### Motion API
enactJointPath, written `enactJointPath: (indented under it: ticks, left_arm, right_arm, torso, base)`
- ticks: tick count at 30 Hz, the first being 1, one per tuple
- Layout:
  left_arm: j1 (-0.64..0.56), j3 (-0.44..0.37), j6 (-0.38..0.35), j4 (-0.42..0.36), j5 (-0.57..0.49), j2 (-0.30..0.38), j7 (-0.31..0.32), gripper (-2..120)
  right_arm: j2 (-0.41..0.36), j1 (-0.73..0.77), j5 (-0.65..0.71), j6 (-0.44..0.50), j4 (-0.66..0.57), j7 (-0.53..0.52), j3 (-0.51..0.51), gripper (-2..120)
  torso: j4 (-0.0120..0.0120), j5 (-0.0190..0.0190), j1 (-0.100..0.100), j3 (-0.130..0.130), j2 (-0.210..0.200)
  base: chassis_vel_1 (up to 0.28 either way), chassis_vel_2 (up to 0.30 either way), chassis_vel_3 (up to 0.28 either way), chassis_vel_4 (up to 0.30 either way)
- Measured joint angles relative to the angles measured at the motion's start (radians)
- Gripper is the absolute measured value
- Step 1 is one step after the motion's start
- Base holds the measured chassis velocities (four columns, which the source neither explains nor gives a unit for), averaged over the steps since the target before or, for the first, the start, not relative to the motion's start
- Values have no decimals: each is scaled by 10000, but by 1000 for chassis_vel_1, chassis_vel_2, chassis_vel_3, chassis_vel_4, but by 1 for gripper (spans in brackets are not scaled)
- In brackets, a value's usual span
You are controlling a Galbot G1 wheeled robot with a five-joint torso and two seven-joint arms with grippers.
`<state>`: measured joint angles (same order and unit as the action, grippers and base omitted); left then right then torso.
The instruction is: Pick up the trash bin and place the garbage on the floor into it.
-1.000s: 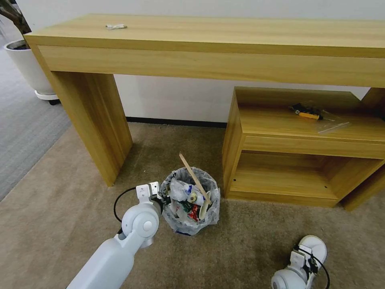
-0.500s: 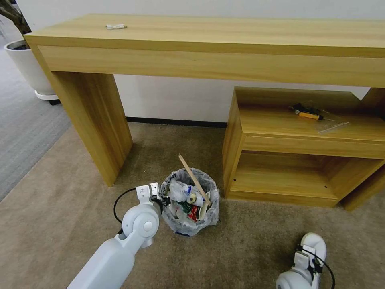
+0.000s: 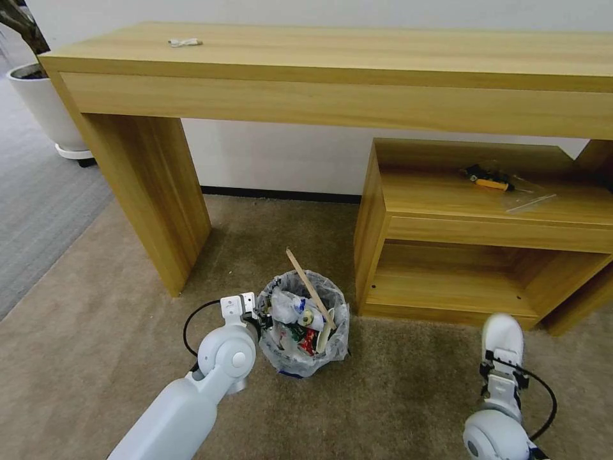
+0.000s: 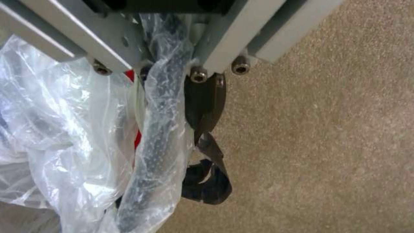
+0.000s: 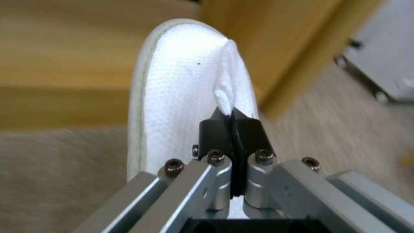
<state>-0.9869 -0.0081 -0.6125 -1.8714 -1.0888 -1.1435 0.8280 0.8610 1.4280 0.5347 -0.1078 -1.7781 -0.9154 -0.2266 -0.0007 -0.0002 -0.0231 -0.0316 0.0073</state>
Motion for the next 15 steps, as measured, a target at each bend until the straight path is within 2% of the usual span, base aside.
enactJointPath:
  ticks: [4, 6, 8, 10, 11, 12, 13, 14, 15]
  left_arm:
    - [144, 110, -12, 46, -122, 27, 69, 0]
    - [157, 117, -15, 57, -137, 29, 75, 0]
    - [212, 175, -23, 125, -154, 56, 81, 0]
    - [220, 184, -25, 135, -157, 58, 80, 0]
    - [228, 200, -27, 152, -171, 57, 83, 0]
    - [228, 200, -27, 152, -171, 57, 83, 0]
    - [275, 233, -34, 198, -188, 42, 94, 0]
    - [408, 370, -43, 282, -232, 36, 103, 0]
    - [408, 370, -43, 282, -232, 36, 103, 0]
  right_arm:
    - [-1162, -103, 212, -235, -1278, -86, 590, 0]
    - [-1311, -161, 275, -251, -1407, -99, 673, 0]
    - [-2124, -579, 552, -218, -1881, -126, 1167, 0]
    - [-2330, -734, 629, -174, -1985, -121, 1335, 0]
    - [-2850, -1205, 985, -140, -2267, -68, 1731, 0]
    - [-2850, -1205, 985, -140, -2267, -68, 1731, 0]
    - [-3220, -1667, 1338, -104, -2551, -36, 2016, 0]
    - [-3845, -2556, 2261, -102, -3347, 117, 2562, 0]
    - [-3845, -2556, 2261, -102, -3347, 117, 2562, 0]
  torso:
    - [-2, 0, 0, 0, -1]
    - [-1, 0, 0, 0, 0]
    - [-1, 1, 0, 0, 0]
    - [0, -1, 0, 0, 0]
    - [-2, 5, 0, 0, 0]
    - [-2, 5, 0, 0, 0]
    - [4, 0, 0, 0, 0]
    - [4, 0, 0, 0, 0]
    - [4, 0, 0, 0, 0]
  base:
    - [0, 0, 0, 0]
    - [0, 0, 0, 0]
    - [0, 0, 0, 0]
    - [0, 0, 0, 0]
    - [0, 0, 0, 0]
    - [0, 0, 0, 0]
    - [0, 0, 0, 0]
    - [0, 0, 0, 0]
    - [0, 0, 0, 0]
